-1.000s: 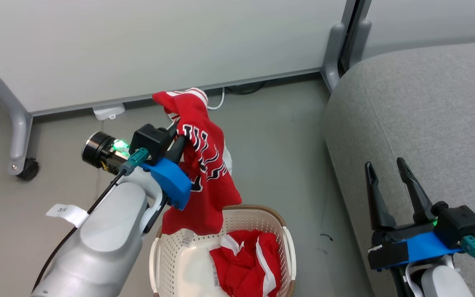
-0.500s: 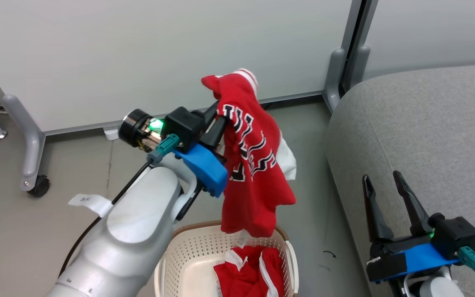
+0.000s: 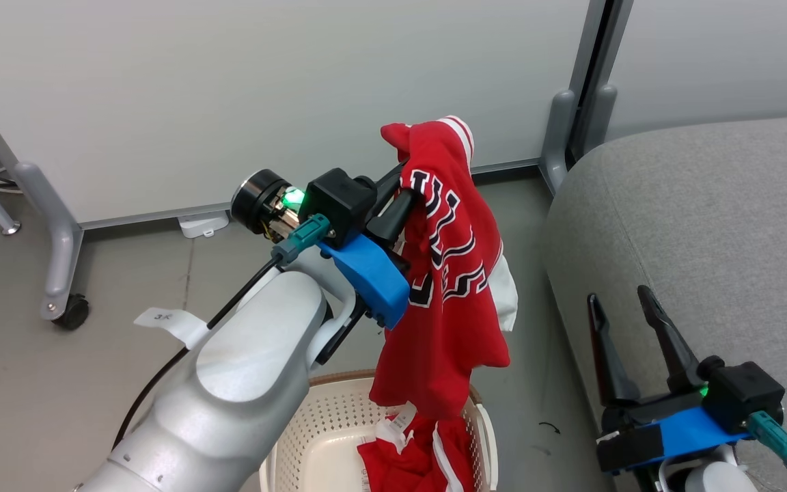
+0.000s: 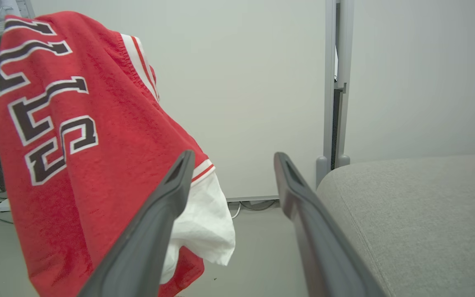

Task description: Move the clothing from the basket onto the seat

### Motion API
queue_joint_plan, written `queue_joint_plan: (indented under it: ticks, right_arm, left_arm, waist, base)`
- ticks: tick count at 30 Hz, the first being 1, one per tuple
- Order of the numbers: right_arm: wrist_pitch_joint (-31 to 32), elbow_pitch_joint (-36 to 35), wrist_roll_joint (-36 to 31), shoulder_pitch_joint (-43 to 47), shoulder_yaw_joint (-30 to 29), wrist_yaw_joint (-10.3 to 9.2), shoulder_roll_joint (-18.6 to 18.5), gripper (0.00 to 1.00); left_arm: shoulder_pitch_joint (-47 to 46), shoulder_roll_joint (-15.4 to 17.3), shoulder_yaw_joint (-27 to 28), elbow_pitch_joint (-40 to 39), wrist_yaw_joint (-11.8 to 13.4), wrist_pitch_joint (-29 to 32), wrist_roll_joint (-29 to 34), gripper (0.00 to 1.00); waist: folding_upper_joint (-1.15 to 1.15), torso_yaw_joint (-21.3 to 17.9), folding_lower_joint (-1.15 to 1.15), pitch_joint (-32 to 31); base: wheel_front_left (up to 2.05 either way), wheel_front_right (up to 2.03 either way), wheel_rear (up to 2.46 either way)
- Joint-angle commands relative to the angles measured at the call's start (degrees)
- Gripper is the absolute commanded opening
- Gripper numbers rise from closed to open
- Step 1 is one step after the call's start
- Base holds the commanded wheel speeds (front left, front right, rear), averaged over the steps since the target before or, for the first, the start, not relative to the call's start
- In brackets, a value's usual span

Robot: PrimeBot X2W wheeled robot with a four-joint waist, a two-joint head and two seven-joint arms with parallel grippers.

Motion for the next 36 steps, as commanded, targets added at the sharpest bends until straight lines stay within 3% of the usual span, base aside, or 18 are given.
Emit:
queue_joint_plan:
  ticks: [1,17,29,36]
  right_arm:
    - [-0.20,-0.47,-0.01,0.07,0.84,0.03,-0.23,1.00]
    - [-0.19,-3.98,-1.57,-5.72,13.20,0.03,-0.23,1.00]
    - [-0.13,3.31,-3.66,-13.10,18.49,0.03,-0.23,1.00]
    - [-0.13,8.31,-7.07,-15.80,16.76,0.03,-0.22,1.00]
  left_arm:
    - [-0.29,0.24,-0.05,-0.19,-0.04,-0.11,-0.38,0.00]
    - [-1.12,0.20,-0.90,0.45,0.44,-0.60,-0.59,0.00]
    - [-2.39,-1.05,-2.32,0.89,0.45,-1.14,-0.53,0.00]
    - [-3.13,-2.04,-3.57,0.89,0.42,-1.33,-0.81,0.00]
  waist:
    - [-0.01,0.02,0.00,-0.07]
    - [-0.01,0.41,0.00,0.68]
    - [-0.01,1.64,0.00,1.69]
    - [-0.01,2.70,0.00,2.01]
  base:
    - [0.00,0.00,0.00]
    - [0.00,0.00,0.00]
    - [0.00,0.00,0.00]
    - [0.00,0.00,0.00]
